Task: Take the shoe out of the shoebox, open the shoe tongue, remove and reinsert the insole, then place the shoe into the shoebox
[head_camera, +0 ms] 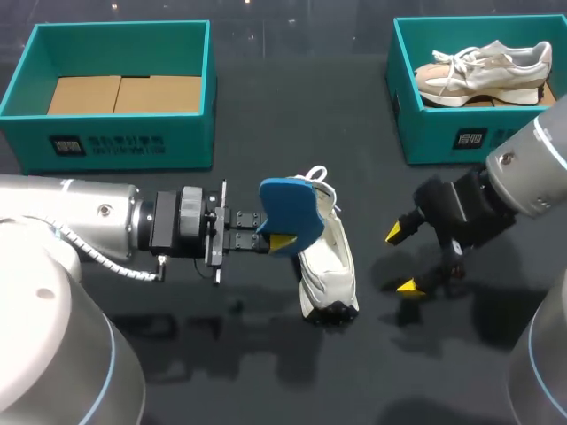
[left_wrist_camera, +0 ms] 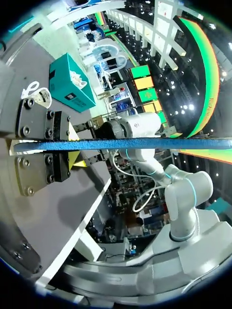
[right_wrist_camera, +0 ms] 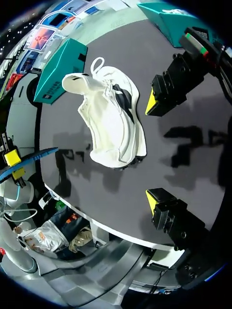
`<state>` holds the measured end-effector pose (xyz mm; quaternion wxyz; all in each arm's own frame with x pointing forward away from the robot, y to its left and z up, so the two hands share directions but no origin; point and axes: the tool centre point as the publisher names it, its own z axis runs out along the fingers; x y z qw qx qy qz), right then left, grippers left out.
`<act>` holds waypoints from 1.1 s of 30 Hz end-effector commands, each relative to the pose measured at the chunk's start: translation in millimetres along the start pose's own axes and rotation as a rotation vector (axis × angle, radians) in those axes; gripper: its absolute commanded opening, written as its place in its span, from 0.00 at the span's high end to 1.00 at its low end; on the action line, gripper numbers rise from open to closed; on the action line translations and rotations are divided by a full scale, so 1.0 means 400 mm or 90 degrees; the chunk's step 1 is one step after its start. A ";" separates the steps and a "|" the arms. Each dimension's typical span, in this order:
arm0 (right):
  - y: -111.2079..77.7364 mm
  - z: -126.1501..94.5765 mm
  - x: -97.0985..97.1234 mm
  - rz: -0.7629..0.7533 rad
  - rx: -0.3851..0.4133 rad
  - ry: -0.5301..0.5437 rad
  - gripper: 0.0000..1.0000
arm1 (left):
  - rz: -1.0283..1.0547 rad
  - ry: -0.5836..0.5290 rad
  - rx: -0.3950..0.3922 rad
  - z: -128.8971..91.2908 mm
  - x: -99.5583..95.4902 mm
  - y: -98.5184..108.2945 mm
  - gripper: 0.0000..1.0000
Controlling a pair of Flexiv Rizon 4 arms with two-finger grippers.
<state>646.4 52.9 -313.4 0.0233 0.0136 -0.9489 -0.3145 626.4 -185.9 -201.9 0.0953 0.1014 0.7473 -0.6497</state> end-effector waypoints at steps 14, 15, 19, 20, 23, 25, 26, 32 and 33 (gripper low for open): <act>-0.028 0.055 -0.009 -0.030 0.005 -0.020 0.00 | 0.016 -0.056 0.027 0.065 0.032 0.027 1.00; -0.034 0.064 -0.019 -0.023 0.011 -0.032 0.00 | 0.034 -0.049 0.038 0.073 0.033 0.031 1.00; -0.039 0.080 -0.049 -0.032 0.012 -0.030 0.00 | 0.082 -0.058 0.036 0.098 0.024 0.046 1.00; -0.036 0.083 -0.056 -0.036 0.017 -0.029 0.00 | 0.085 -0.056 0.041 0.101 0.022 0.046 1.00; -0.023 0.082 -0.078 -0.054 0.029 -0.029 0.00 | 0.091 -0.060 0.041 0.115 0.008 0.053 1.00; -0.011 0.083 -0.090 -0.078 0.030 -0.023 0.00 | 0.092 -0.056 0.043 0.125 -0.002 0.057 1.00; -0.006 0.084 -0.094 -0.076 0.039 -0.024 0.00 | 0.088 -0.047 0.044 0.128 -0.007 0.057 1.00; -0.004 0.083 -0.097 -0.068 0.056 -0.016 0.00 | 0.088 -0.047 0.044 0.128 -0.007 0.057 1.00; -0.004 0.083 -0.097 -0.068 0.056 -0.016 0.00 | 0.088 -0.047 0.044 0.128 -0.007 0.057 1.00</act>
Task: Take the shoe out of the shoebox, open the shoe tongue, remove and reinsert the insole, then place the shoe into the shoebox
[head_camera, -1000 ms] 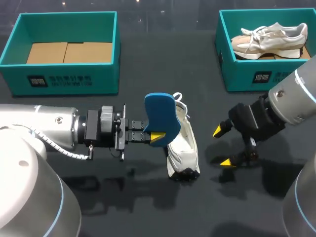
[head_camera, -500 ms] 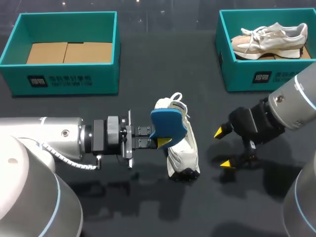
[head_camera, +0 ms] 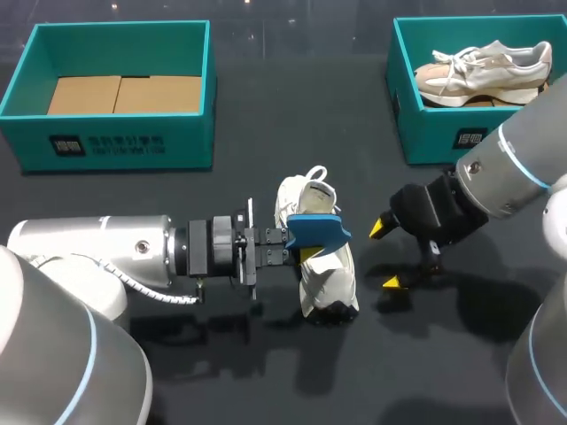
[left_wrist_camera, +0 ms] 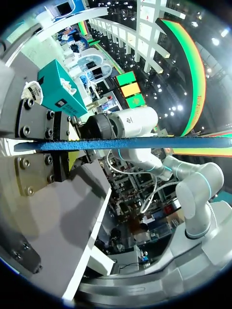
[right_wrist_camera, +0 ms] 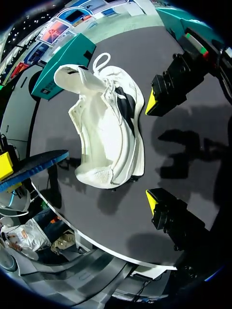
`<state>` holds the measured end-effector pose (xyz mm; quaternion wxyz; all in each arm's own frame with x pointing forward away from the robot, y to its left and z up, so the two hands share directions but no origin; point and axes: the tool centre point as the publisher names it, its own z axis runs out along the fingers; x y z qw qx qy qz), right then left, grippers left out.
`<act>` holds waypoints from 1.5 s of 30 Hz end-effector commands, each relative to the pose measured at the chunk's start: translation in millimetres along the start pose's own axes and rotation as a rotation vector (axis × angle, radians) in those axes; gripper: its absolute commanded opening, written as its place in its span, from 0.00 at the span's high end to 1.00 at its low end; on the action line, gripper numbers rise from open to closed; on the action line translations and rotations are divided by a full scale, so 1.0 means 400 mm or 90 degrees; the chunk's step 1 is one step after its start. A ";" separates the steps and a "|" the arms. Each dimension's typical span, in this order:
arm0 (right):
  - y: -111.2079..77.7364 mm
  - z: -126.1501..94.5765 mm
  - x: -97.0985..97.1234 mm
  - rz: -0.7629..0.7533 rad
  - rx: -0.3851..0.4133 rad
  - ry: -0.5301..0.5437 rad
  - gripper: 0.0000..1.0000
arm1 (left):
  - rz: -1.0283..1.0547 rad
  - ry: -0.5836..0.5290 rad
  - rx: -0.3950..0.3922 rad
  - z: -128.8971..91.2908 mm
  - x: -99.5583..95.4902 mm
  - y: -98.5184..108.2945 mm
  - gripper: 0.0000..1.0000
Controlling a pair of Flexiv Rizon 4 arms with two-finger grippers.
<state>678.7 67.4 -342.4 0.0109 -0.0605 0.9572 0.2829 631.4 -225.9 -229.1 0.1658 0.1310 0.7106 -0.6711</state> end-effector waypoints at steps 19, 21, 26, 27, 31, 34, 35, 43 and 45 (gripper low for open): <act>0.014 0.048 -0.023 0.005 0.007 0.026 0.00 | 0.060 0.008 -0.028 0.064 0.008 0.044 1.00; 0.018 0.050 -0.022 0.003 0.007 0.028 0.00 | 0.061 0.007 -0.030 0.064 0.008 0.046 1.00; 0.024 0.056 -0.021 0.003 0.004 0.031 0.00 | 0.060 0.010 -0.035 0.063 0.006 0.050 1.00; 0.025 0.059 -0.021 0.003 0.003 0.033 0.00 | 0.060 0.011 -0.036 0.064 0.006 0.051 1.00; 0.027 0.065 -0.020 0.002 0.000 0.037 0.00 | 0.058 0.016 -0.037 0.071 0.005 0.056 1.00; 0.027 0.067 -0.020 -0.001 -0.004 0.040 0.00 | 0.058 0.018 -0.039 0.079 0.003 0.061 1.00; 0.027 0.067 -0.020 -0.001 -0.004 0.040 0.00 | 0.059 0.019 -0.041 0.081 0.002 0.062 1.00; 0.027 0.067 -0.020 -0.001 -0.004 0.040 0.00 | 0.062 0.017 -0.052 0.095 -0.003 0.083 1.00; 0.027 0.067 -0.020 -0.001 -0.004 0.040 0.00 | 0.060 0.018 -0.052 0.098 -0.004 0.088 1.00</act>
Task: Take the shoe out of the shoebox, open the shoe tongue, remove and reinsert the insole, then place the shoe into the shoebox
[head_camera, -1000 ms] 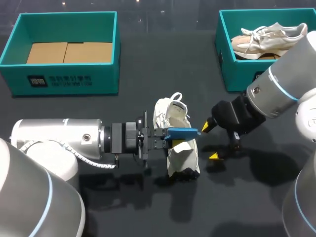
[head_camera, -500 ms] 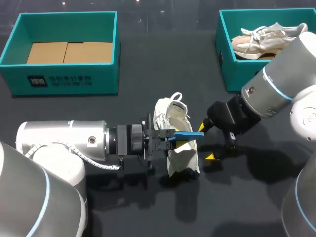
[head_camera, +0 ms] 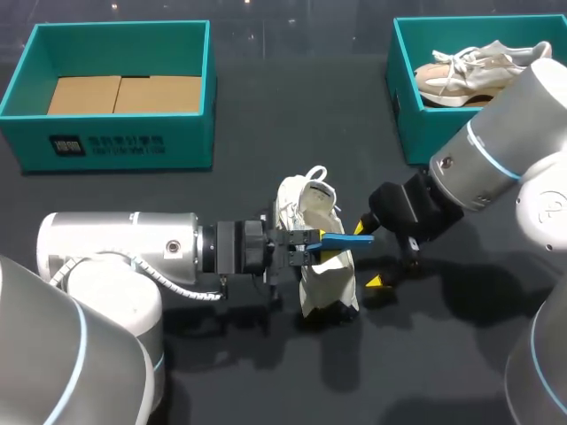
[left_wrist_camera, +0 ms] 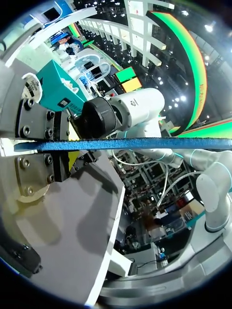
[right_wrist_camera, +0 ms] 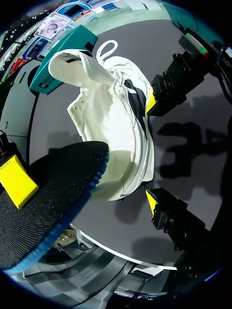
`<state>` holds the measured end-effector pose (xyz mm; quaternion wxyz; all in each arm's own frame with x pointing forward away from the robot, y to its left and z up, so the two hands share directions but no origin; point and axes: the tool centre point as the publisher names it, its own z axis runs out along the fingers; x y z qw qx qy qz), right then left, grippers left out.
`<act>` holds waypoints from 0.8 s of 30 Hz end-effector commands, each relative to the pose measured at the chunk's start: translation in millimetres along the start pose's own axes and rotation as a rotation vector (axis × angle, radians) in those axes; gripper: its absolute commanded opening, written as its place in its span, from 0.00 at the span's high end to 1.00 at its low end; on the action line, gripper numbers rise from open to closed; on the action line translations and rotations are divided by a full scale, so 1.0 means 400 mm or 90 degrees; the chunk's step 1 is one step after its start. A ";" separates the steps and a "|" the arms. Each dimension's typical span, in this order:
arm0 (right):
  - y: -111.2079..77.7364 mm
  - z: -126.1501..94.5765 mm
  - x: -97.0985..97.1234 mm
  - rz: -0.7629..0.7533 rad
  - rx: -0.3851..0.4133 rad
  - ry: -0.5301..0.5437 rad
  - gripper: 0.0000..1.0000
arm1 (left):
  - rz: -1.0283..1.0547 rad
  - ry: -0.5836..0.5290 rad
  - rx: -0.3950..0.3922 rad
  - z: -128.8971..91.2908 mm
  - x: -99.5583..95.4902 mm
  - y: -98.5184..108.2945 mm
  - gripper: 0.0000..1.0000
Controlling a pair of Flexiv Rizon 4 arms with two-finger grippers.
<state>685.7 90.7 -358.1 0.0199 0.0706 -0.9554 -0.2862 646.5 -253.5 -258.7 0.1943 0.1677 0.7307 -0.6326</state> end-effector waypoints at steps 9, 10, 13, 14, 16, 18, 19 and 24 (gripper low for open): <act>0.002 0.003 0.001 0.001 0.003 -0.001 0.00 | -0.014 0.013 -0.007 0.042 0.004 0.033 1.00; 0.002 0.003 0.001 0.001 0.003 -0.001 0.00 | -0.015 0.014 -0.008 0.044 0.004 0.036 1.00; 0.002 0.003 0.001 0.001 0.003 -0.001 0.00 | -0.017 0.016 -0.009 0.049 0.004 0.045 1.00; 0.002 0.003 0.001 0.001 0.003 -0.001 0.00 | -0.017 0.017 -0.012 0.051 0.003 0.049 1.00; 0.002 0.003 0.001 0.001 0.003 -0.001 0.00 | -0.016 0.018 -0.019 0.053 0.003 0.055 1.00; 0.002 0.003 0.001 0.001 0.003 -0.001 0.00 | -0.018 0.018 -0.024 0.055 0.002 0.064 1.00; 0.002 0.003 0.001 0.001 0.003 -0.001 0.00 | -0.019 0.018 -0.025 0.055 0.002 0.067 1.00; 0.002 0.003 0.001 0.001 0.003 -0.001 0.00 | -0.028 0.020 -0.035 0.052 -0.001 0.085 1.00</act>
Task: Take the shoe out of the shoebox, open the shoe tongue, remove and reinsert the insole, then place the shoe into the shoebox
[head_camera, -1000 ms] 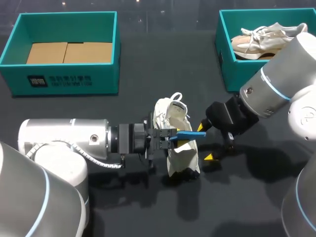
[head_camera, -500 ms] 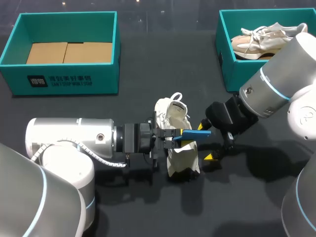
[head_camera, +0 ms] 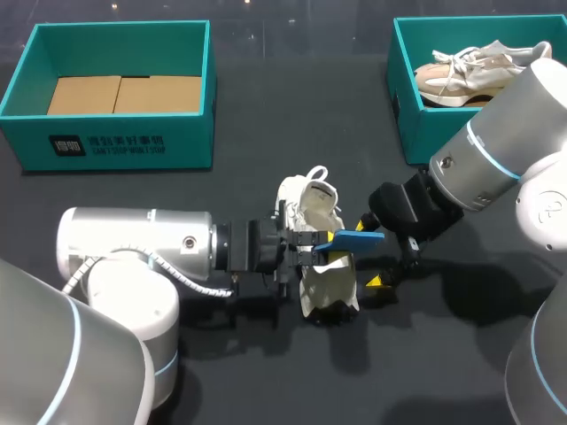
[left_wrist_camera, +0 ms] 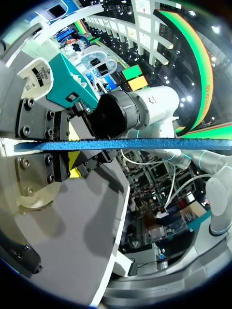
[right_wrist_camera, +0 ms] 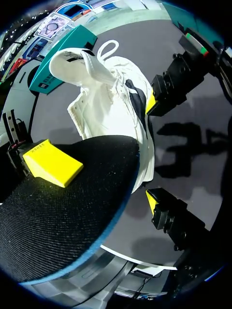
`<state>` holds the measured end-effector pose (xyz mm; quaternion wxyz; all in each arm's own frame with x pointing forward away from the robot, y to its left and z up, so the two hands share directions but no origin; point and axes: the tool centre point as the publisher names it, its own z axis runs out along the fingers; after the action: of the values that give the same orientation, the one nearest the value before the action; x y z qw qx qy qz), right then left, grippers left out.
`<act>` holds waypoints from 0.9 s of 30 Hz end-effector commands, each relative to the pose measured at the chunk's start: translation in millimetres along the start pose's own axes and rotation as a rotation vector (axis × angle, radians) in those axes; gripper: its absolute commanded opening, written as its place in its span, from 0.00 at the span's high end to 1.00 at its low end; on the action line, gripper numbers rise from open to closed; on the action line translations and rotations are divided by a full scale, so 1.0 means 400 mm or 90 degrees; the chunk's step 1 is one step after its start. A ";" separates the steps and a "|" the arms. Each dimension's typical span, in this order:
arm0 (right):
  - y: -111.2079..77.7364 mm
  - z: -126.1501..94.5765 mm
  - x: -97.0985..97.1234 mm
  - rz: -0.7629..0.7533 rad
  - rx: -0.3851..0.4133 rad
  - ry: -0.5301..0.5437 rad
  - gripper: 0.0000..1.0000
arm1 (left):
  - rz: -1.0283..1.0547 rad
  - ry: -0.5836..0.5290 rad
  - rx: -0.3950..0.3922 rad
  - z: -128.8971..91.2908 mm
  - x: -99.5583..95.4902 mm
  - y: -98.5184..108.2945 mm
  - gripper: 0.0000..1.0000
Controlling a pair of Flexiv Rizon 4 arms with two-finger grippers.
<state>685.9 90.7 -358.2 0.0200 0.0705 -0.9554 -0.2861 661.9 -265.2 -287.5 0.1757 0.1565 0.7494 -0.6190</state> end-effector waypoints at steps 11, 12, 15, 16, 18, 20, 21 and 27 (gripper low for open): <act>0.002 0.003 0.002 0.001 0.003 -0.001 0.00 | -0.016 0.014 -0.016 -0.003 0.000 0.045 1.00; 0.002 0.003 0.002 0.001 0.003 -0.001 0.00 | -0.015 0.017 -0.017 -0.005 0.003 0.047 1.00; 0.002 0.003 0.002 0.001 0.003 -0.001 0.00 | -0.015 0.021 -0.016 -0.010 0.010 0.049 1.00; 0.002 0.003 0.002 0.001 0.003 -0.001 0.00 | -0.015 0.022 -0.016 -0.012 0.012 0.050 1.00; 0.002 0.003 0.002 0.001 0.003 -0.001 0.00 | -0.013 0.027 -0.018 -0.014 0.017 0.054 1.00; 0.002 0.003 0.002 0.001 0.003 -0.001 0.00 | -0.011 0.030 -0.025 -0.013 0.021 0.063 1.00; 0.002 0.003 0.002 0.001 0.003 -0.001 0.00 | -0.013 0.031 -0.027 -0.013 0.022 0.069 1.00; 0.002 0.003 0.002 0.001 0.003 -0.001 0.00 | -0.021 0.028 -0.037 -0.019 0.026 0.096 1.00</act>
<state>685.9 90.7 -358.2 0.0200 0.0705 -0.9554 -0.2861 668.7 -251.2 -320.6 0.1526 0.1529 0.7718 -0.5980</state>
